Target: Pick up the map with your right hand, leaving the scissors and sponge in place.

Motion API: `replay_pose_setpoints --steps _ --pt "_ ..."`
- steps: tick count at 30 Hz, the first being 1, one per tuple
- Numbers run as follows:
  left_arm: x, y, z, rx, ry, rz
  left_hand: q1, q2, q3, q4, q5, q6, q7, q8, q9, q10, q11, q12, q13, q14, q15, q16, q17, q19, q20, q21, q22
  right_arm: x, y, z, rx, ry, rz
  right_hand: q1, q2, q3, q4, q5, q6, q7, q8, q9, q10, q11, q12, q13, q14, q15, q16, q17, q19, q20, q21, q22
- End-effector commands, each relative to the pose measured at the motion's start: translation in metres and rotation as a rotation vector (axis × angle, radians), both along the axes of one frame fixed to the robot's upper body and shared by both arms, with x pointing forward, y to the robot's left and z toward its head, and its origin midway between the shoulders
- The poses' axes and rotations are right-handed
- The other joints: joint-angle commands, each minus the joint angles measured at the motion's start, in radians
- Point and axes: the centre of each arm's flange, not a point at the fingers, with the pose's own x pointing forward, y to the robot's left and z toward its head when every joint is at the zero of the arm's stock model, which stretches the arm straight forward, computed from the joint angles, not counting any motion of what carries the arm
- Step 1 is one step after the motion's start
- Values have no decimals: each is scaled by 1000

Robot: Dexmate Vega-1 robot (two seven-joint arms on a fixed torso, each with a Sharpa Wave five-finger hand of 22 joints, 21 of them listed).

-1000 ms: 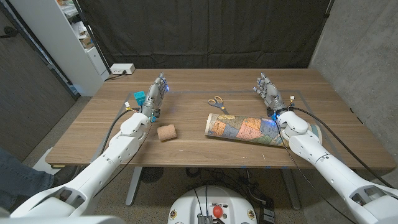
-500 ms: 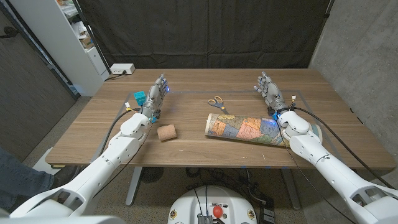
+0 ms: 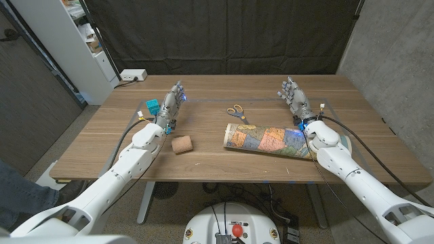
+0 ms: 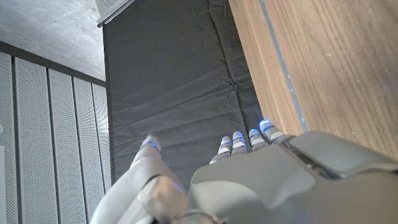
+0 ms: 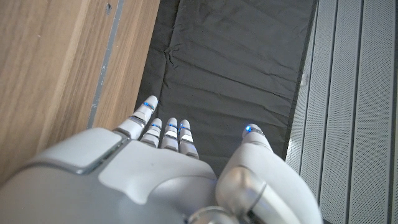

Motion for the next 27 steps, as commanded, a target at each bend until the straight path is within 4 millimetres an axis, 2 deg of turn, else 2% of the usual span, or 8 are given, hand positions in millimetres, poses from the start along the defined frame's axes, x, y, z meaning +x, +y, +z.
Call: replay_pose_setpoints --steps 1,27 --pt "1 -3 3 6 0 -2 5 7 4 -3 2 -5 0 0 3 -7 -2 0 2 -8 0 -3 4 -58 5 -2 4 -9 -1 6 -10 -41 9 12 4 8 -5 5 3 -2 5 1 3 -9 2 1 -1 -4 6 2 5 -6 -3 4" --pt "0 2 3 -3 4 12 7 16 4 -5 0 1 3 0 3 0 1 0 2 -7 4 -4 5 -50 7 -11 5 -25 1 14 -62 -83 3 16 9 8 -10 2 5 -6 5 1 9 -9 3 2 6 -3 8 1 12 -2 -14 4"
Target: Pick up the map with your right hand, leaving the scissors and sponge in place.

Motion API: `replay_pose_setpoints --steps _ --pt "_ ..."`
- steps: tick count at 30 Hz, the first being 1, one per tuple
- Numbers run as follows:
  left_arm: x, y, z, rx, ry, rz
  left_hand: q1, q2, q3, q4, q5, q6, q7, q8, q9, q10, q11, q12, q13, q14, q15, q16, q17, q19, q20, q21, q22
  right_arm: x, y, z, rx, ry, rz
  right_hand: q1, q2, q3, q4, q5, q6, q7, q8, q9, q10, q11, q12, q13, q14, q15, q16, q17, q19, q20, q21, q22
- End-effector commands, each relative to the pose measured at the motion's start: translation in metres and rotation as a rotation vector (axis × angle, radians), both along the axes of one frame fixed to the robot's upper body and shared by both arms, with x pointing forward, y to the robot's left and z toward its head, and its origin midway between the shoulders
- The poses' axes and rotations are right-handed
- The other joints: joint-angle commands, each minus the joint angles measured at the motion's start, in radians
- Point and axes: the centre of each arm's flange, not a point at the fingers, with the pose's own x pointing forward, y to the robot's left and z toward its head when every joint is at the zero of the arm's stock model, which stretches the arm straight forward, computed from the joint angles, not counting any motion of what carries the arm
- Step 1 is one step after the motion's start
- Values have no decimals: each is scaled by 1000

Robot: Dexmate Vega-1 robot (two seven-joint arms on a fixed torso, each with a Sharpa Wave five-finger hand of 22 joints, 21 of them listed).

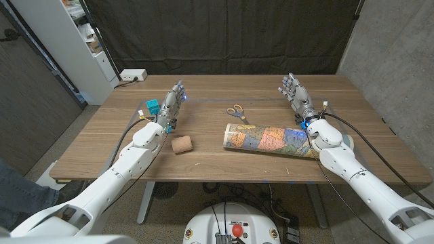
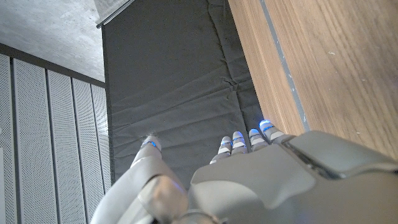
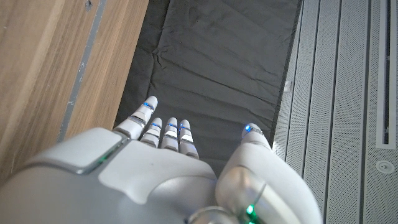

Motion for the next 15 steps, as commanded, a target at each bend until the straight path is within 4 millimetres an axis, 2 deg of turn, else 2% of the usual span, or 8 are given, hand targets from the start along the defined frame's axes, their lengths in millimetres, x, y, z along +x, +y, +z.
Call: replay_pose_setpoints --steps 1,15 --pt "-1 3 -1 -8 4 6 3 12 4 -5 0 1 3 0 4 -1 2 0 3 -7 4 -5 5 -49 7 -4 5 -10 1 5 -31 -23 -5 7 -1 4 -6 2 5 -6 5 1 6 -6 4 2 3 1 4 1 13 -2 -5 4" --pt "-1 4 0 -10 -1 4 3 16 4 -6 -2 4 2 0 4 1 -2 -1 3 -7 4 -5 5 -51 10 -9 5 -24 0 11 -44 -63 -8 9 2 5 -8 1 7 -8 5 2 6 -8 3 2 6 1 5 0 16 -1 -8 4"
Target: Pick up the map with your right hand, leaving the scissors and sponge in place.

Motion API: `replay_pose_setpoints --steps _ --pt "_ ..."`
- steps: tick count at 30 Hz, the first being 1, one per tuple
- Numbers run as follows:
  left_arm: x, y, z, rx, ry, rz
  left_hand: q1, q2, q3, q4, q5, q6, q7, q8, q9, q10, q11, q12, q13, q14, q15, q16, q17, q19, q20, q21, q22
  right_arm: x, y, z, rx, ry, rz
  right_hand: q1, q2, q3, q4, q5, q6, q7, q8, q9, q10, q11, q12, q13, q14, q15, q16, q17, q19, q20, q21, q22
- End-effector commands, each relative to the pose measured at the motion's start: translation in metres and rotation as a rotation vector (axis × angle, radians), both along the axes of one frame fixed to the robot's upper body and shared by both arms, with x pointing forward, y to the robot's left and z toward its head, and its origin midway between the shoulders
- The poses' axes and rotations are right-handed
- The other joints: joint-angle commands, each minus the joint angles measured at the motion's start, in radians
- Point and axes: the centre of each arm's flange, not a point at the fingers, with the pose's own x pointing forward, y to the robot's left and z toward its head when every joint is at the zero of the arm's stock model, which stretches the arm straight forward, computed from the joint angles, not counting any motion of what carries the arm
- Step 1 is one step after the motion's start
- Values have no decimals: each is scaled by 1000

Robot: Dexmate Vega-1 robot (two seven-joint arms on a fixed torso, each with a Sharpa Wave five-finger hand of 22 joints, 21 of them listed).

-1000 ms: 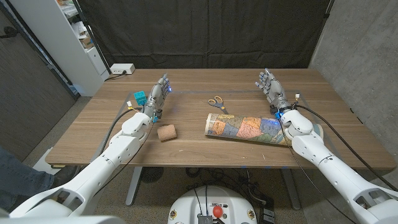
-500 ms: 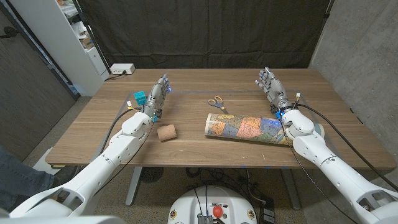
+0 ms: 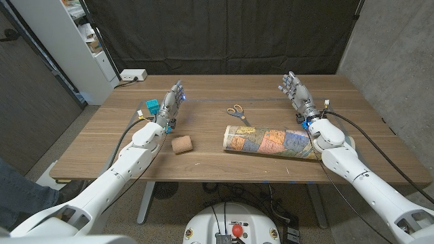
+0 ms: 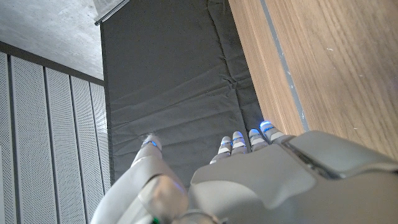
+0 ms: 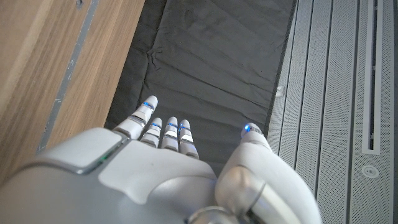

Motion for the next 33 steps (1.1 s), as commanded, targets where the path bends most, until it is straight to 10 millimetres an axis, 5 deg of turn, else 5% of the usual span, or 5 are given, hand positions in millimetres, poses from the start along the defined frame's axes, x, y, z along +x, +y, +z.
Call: replay_pose_setpoints --steps 1,33 --pt "0 1 1 -3 -5 0 0 12 4 -6 -2 4 2 0 4 1 -2 -1 3 -7 5 1 5 -45 5 -6 6 -12 0 6 -21 -36 -5 10 1 1 -5 1 2 -3 5 2 7 -5 3 2 2 -2 5 0 8 -3 -2 4" --pt "-1 -3 -2 -10 4 -14 1 20 4 -8 -5 7 -1 -1 4 6 -1 -1 3 -5 4 0 6 -43 11 -18 7 -49 -10 11 -97 -131 -47 15 4 1 -12 -3 11 -2 8 2 20 -4 6 3 10 -1 6 -1 17 1 -15 4"
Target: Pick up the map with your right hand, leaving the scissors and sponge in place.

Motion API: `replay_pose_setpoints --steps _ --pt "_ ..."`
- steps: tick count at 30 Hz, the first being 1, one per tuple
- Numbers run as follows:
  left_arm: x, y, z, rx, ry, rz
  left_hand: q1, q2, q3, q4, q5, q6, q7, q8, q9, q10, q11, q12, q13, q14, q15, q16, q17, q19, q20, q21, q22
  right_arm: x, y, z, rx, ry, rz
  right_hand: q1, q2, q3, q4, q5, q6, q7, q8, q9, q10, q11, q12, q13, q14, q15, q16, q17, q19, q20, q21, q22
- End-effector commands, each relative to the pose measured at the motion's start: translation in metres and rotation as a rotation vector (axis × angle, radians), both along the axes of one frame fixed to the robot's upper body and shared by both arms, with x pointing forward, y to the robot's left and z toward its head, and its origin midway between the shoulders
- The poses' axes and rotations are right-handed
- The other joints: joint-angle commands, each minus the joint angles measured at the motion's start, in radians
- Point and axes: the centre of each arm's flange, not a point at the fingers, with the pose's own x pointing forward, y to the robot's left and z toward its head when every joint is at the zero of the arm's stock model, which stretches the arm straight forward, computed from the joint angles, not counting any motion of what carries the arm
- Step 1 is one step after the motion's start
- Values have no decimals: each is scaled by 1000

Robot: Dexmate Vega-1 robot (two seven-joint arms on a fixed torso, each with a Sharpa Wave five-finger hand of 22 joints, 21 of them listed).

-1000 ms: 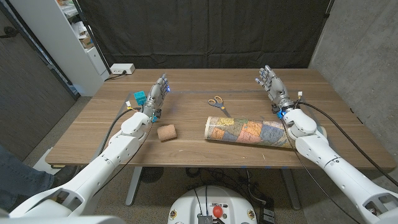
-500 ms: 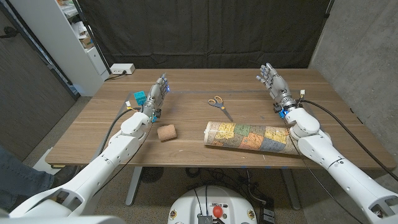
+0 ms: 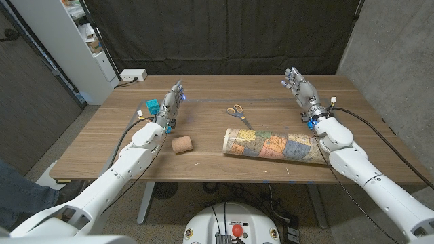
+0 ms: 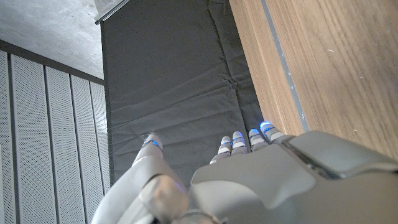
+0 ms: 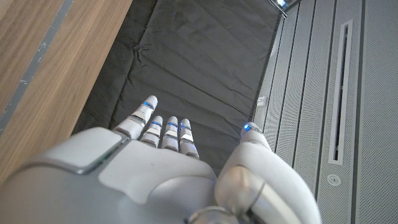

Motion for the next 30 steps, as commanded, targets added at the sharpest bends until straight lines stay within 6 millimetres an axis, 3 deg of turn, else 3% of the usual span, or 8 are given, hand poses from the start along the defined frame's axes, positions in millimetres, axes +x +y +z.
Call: replay_pose_setpoints --steps 1,30 --pt "-1 -2 -1 -5 2 -10 0 11 0 -4 -1 3 3 -1 4 3 2 -1 3 -5 4 0 6 -48 7 -7 2 -17 -3 0 -24 -40 -15 10 -1 2 -4 -3 10 -1 8 2 10 -3 6 3 8 2 6 -1 10 2 -4 5" --pt "-6 0 -3 -15 -2 -7 0 15 -1 -7 -3 6 3 -1 4 6 3 -1 3 -2 5 0 6 -45 8 -15 2 -46 -11 -5 -71 -87 -29 11 0 1 -8 -6 15 -7 8 2 17 -10 5 3 12 2 6 -1 16 4 -14 5"
